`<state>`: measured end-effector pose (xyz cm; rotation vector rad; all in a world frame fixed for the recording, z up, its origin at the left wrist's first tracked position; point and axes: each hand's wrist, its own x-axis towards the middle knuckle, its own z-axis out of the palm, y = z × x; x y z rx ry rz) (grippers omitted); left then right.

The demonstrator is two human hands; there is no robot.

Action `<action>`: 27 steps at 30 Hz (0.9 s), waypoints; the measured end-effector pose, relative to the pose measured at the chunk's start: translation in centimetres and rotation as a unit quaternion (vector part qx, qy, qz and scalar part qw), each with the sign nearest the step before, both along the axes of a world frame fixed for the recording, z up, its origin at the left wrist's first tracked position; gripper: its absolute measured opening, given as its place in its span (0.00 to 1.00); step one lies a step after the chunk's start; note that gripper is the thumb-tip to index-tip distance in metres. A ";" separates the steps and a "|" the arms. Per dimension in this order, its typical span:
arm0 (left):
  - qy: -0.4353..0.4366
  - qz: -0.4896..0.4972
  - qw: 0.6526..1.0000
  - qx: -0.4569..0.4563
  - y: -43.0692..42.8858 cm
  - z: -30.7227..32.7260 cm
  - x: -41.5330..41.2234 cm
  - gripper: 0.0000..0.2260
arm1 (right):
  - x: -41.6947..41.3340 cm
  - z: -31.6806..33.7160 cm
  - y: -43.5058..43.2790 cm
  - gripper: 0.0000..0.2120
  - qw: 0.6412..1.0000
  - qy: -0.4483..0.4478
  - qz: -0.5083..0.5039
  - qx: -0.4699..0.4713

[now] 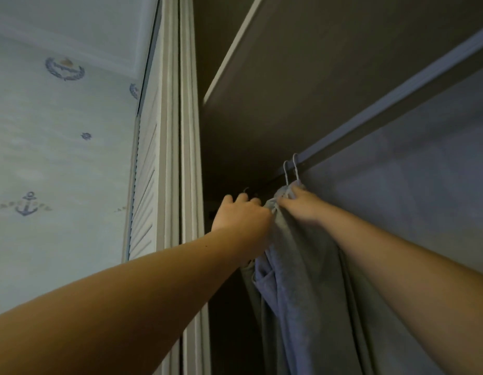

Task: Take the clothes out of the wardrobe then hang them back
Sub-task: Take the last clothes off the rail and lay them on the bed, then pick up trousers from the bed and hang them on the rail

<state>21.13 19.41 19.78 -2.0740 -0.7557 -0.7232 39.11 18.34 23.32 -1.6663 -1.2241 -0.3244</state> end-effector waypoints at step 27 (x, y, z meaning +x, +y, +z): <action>-0.209 0.226 0.950 -0.060 -8.8 -27.0 -70.6 0.33 | -66.1 -27.3 -2.8 0.34 0.877 -0.311 0.368 -0.001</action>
